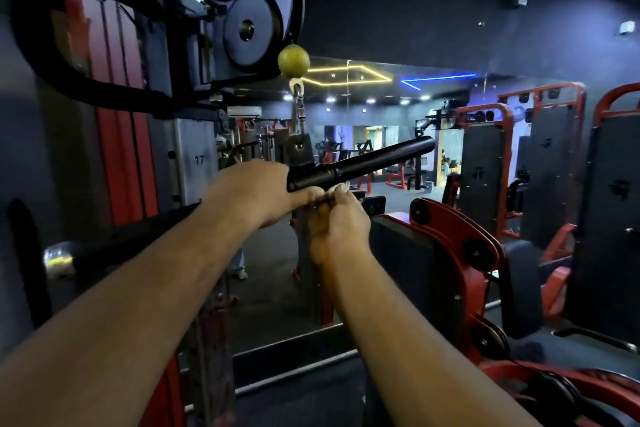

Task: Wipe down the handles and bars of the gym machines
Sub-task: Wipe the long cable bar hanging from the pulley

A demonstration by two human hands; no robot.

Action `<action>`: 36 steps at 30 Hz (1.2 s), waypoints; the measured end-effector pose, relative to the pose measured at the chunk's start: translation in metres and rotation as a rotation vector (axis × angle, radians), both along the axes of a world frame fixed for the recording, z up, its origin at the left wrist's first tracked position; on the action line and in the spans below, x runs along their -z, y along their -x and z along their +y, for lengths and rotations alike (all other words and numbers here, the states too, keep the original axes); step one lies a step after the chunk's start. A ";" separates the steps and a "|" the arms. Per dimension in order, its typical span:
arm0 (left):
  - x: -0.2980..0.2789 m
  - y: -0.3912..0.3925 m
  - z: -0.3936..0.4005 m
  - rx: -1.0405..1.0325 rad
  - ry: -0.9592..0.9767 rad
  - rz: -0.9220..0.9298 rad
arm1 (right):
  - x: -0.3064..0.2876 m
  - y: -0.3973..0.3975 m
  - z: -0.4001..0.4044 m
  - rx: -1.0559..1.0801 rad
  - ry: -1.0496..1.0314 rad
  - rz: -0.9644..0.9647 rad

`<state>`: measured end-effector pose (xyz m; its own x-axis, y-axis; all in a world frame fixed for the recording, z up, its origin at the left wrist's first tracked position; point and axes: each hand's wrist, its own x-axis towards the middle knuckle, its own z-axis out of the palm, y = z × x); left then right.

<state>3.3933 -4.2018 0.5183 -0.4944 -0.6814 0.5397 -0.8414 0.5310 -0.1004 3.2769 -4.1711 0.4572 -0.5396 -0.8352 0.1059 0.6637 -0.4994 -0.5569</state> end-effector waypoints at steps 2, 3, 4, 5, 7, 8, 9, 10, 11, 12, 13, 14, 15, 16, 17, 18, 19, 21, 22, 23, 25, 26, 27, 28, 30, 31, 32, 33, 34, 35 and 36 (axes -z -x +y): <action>-0.001 0.001 0.004 -0.025 0.042 -0.039 | 0.014 -0.006 0.001 0.041 0.005 0.085; 0.000 -0.002 0.006 -0.043 0.062 -0.061 | 0.019 -0.006 0.003 0.102 0.014 0.131; 0.000 -0.004 0.006 -0.055 0.076 -0.081 | 0.021 -0.006 0.007 0.184 0.017 0.163; 0.001 -0.008 0.006 -0.057 0.090 -0.092 | 0.023 -0.005 0.012 0.290 0.016 0.199; 0.003 -0.013 0.009 -0.008 0.091 -0.094 | 0.028 -0.007 0.020 0.477 0.065 0.256; 0.003 -0.019 0.011 0.030 0.076 -0.084 | 0.029 -0.012 0.026 0.548 0.099 0.313; 0.002 -0.025 0.012 0.065 0.053 -0.076 | 0.030 -0.017 0.028 0.618 0.121 0.399; 0.002 -0.035 0.014 0.085 0.034 -0.072 | 0.032 -0.023 0.030 0.673 0.134 0.502; 0.000 -0.048 0.015 0.082 0.025 -0.082 | 0.033 -0.027 0.029 0.719 0.138 0.606; 0.000 -0.062 0.015 0.063 0.031 -0.099 | 0.034 -0.027 0.027 0.748 0.141 0.707; 0.000 -0.084 0.016 0.033 0.049 -0.118 | 0.037 -0.031 0.024 0.775 0.137 0.795; 0.001 -0.102 0.016 0.010 0.080 -0.127 | 0.039 -0.030 0.021 0.801 0.127 0.867; 0.003 -0.122 0.017 -0.012 0.114 -0.132 | 0.041 -0.028 0.017 0.828 0.110 0.933; 0.004 -0.143 0.018 -0.030 0.140 -0.139 | 0.044 -0.028 0.015 0.861 0.090 0.997; 0.005 -0.162 0.020 -0.045 0.160 -0.145 | 0.046 -0.027 0.013 0.897 0.060 1.061; 0.007 -0.182 0.022 -0.061 0.180 -0.147 | 0.048 -0.028 0.010 0.934 0.032 1.110; 0.008 -0.200 0.024 -0.076 0.199 -0.137 | 0.049 -0.028 0.010 0.964 0.007 1.132; 0.012 -0.226 0.028 -0.076 0.202 -0.094 | 0.048 -0.031 0.005 1.016 -0.031 1.147; 0.016 -0.232 0.030 -0.052 0.184 -0.071 | 0.047 -0.036 0.005 1.028 -0.040 1.158; 0.020 -0.236 0.033 -0.029 0.168 -0.061 | 0.045 -0.046 0.004 1.025 -0.028 1.173; 0.028 -0.233 0.040 -0.007 0.189 -0.084 | 0.043 -0.076 0.005 0.987 0.041 1.225; 0.032 -0.230 0.042 0.001 0.214 -0.097 | 0.043 -0.096 0.007 0.985 0.089 1.278; 0.036 -0.226 0.044 0.003 0.237 -0.105 | 0.044 -0.114 0.009 0.982 0.153 1.354; 0.039 -0.224 0.045 -0.001 0.260 -0.113 | 0.045 -0.131 0.012 0.967 0.243 1.448; 0.044 -0.220 0.048 -0.027 0.289 -0.127 | 0.051 -0.144 0.017 0.923 0.403 1.652; 0.046 -0.218 0.049 -0.040 0.293 -0.133 | 0.050 -0.140 0.019 0.929 0.449 1.725; 0.048 -0.217 0.052 -0.047 0.286 -0.130 | 0.048 -0.127 0.019 0.974 0.450 1.766; 0.050 -0.215 0.054 -0.048 0.276 -0.126 | 0.049 -0.108 0.014 1.042 0.410 1.776; 0.052 -0.213 0.056 -0.044 0.268 -0.116 | 0.048 -0.086 0.009 1.102 0.321 1.747; 0.053 -0.211 0.058 -0.040 0.266 -0.104 | 0.045 -0.062 0.003 1.130 0.209 1.686; 0.054 -0.207 0.059 -0.038 0.268 -0.091 | 0.042 -0.042 0.000 1.132 0.110 1.601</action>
